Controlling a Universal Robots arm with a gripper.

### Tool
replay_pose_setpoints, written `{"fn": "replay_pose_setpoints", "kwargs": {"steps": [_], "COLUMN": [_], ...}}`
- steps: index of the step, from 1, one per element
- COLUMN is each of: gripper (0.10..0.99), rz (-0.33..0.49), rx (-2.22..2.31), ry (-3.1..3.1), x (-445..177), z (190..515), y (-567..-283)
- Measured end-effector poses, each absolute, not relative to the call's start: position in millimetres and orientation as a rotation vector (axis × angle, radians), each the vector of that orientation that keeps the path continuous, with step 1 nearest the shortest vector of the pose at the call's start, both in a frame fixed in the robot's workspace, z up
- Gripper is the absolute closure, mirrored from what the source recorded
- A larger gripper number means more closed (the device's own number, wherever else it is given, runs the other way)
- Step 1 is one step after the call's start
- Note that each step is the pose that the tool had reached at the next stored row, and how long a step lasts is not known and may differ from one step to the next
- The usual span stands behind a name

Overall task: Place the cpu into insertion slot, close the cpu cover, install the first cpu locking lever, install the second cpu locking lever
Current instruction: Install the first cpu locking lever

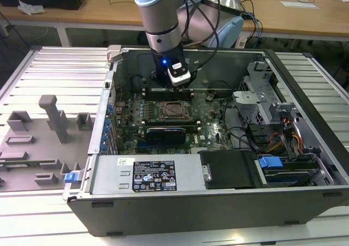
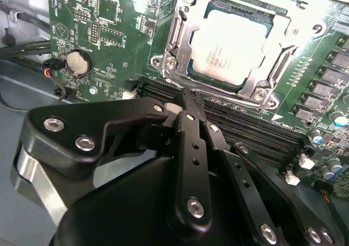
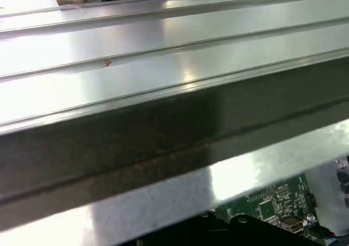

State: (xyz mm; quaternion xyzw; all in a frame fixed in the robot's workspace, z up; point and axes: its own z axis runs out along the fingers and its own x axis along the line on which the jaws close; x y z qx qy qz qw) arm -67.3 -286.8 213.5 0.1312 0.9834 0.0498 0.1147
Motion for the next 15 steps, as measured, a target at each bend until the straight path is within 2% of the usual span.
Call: {"fn": "replay_pose_setpoints", "kwargs": {"steps": [9, 15], "gripper": [0.98, 0.98], "rz": [0.122, 0.117], "rx": [0.413, 0.412], "ry": [3.031, 3.032], "x": [-61.6, -61.6], "z": [212.8, 212.5], "y": [-289.5, -309.4]}}
